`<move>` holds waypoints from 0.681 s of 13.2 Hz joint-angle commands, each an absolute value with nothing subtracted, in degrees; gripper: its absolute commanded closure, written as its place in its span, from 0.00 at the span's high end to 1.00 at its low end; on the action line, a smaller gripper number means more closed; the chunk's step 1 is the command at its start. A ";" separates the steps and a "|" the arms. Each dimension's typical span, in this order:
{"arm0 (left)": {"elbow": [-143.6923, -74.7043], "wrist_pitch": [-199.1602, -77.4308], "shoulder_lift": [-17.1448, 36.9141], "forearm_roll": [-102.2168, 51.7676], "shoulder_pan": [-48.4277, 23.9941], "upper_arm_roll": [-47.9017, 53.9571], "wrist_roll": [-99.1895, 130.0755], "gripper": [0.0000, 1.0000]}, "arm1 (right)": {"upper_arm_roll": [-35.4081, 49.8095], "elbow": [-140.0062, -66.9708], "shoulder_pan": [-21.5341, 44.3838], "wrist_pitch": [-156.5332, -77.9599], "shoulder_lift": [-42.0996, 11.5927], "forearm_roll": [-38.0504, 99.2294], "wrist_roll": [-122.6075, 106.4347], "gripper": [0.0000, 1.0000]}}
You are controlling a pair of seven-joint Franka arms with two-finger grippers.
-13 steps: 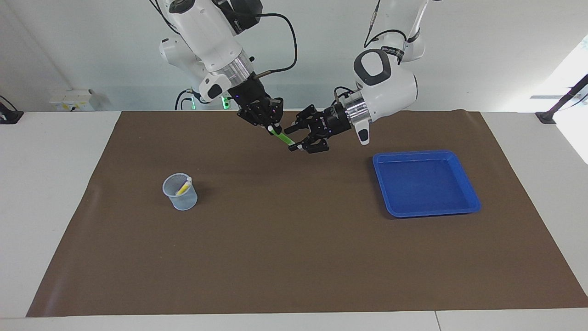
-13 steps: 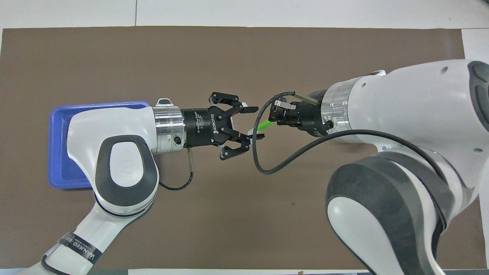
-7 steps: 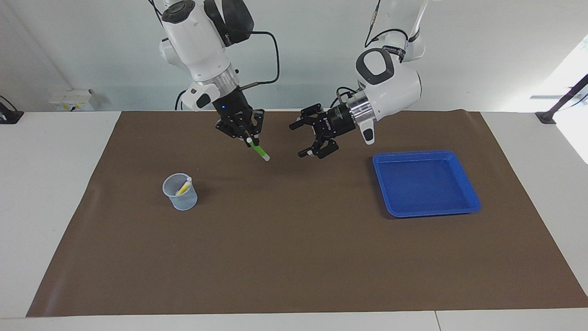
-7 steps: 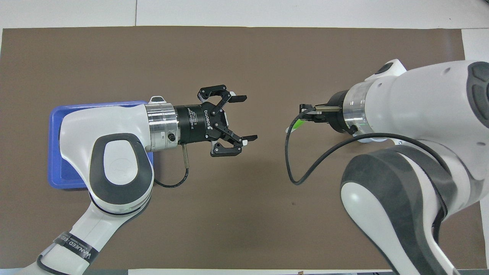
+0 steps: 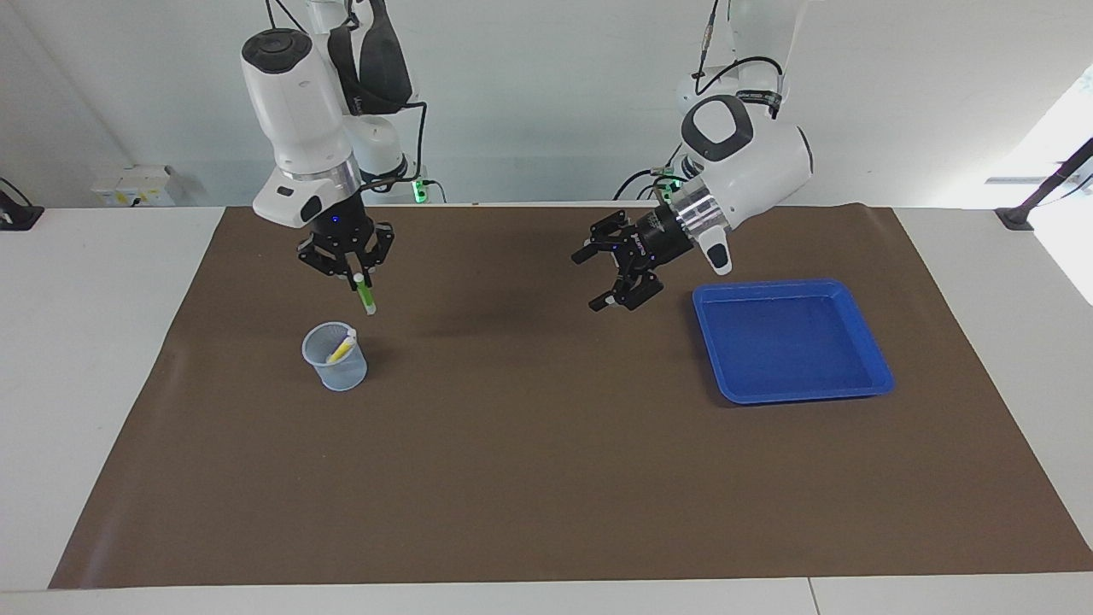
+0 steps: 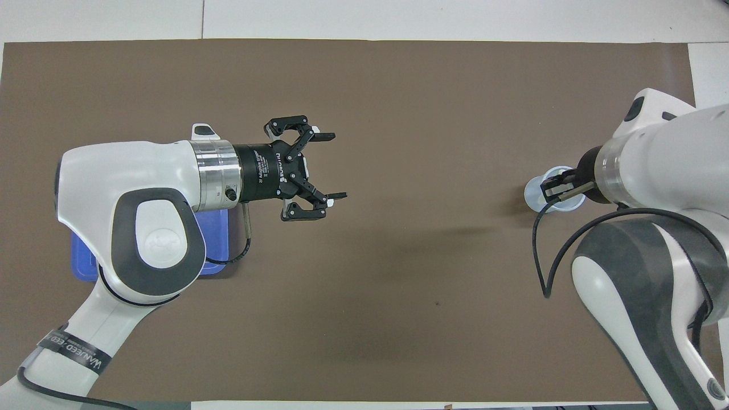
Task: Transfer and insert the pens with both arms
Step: 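Move the green pen into the cup while the left gripper withdraws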
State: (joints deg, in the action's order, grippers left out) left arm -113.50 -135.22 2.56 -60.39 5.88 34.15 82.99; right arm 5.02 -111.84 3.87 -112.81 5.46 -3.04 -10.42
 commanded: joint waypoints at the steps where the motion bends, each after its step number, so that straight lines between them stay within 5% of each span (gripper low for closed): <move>1: -112.77 -134.47 1.41 -50.31 8.08 34.01 83.06 1.00 | 5.71 -115.91 0.36 -116.35 7.12 -5.45 -15.54 0.00; 9: -101.61 -115.87 5.45 -23.58 13.97 33.23 69.11 1.00 | 5.89 -121.73 -3.08 -129.10 3.61 -4.75 -18.81 0.00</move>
